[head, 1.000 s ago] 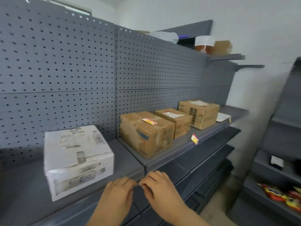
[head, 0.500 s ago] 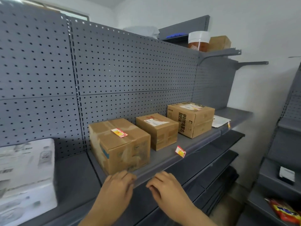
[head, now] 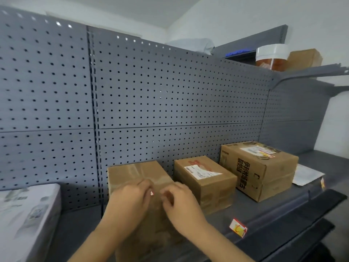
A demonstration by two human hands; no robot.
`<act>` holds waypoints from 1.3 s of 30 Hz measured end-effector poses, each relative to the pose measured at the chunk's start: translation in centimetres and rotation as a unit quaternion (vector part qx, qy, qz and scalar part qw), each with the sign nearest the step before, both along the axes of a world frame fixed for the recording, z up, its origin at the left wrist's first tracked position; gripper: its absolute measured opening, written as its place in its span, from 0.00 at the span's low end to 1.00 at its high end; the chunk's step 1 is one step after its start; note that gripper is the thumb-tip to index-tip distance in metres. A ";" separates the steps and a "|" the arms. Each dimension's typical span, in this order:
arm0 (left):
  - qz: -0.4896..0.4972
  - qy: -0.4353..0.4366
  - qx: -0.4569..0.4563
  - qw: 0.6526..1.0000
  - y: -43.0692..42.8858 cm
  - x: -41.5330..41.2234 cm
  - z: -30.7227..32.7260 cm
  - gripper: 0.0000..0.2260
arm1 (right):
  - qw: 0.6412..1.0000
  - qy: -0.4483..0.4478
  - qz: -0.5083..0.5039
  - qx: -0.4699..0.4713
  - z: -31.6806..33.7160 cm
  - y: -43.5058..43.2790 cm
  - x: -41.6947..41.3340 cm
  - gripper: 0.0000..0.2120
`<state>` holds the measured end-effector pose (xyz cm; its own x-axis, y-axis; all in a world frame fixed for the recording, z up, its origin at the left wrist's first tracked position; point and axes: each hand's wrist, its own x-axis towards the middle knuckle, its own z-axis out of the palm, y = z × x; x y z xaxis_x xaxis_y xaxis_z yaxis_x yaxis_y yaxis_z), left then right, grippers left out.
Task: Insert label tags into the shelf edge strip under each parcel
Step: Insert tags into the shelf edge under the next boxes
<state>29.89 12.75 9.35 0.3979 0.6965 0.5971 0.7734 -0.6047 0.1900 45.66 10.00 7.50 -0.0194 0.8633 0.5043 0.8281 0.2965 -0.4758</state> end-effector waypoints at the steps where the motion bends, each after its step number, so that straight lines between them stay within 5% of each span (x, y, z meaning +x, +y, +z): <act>1: 0.012 -0.001 0.000 1.000 0.7 0.0 0.5 0.04 | 1.000 0.007 -0.002 -0.014 0.5 1.2 -0.6 0.06; 6: 0.087 -0.023 0.012 0.996 3.2 -0.4 1.7 0.05 | 0.986 -0.053 -0.051 -0.151 2.9 6.1 -3.0 0.22; 10: 0.126 -0.041 0.008 0.991 4.1 -1.1 1.8 0.07 | 0.970 -0.100 -0.045 -0.217 2.7 8.6 -4.2 0.17; 14: 0.153 -0.047 0.012 0.987 4.1 -1.7 1.9 0.06 | 0.966 -0.025 -0.016 -0.255 2.6 10.5 -3.5 0.13; 22: 0.190 -0.042 0.029 0.981 2.1 -2.2 1.9 0.06 | 0.992 0.053 0.047 -0.108 2.1 10.4 -1.9 0.05; 29: 0.222 -0.039 0.033 0.974 -0.9 -3.7 2.6 0.06 | 0.967 0.187 0.170 -0.037 3.5 6.3 -5.3 0.08; 39: 0.273 -0.074 0.020 0.959 -8.6 -16.5 1.5 0.07 | 0.940 0.219 0.233 -0.119 1.0 0.5 -15.8 0.11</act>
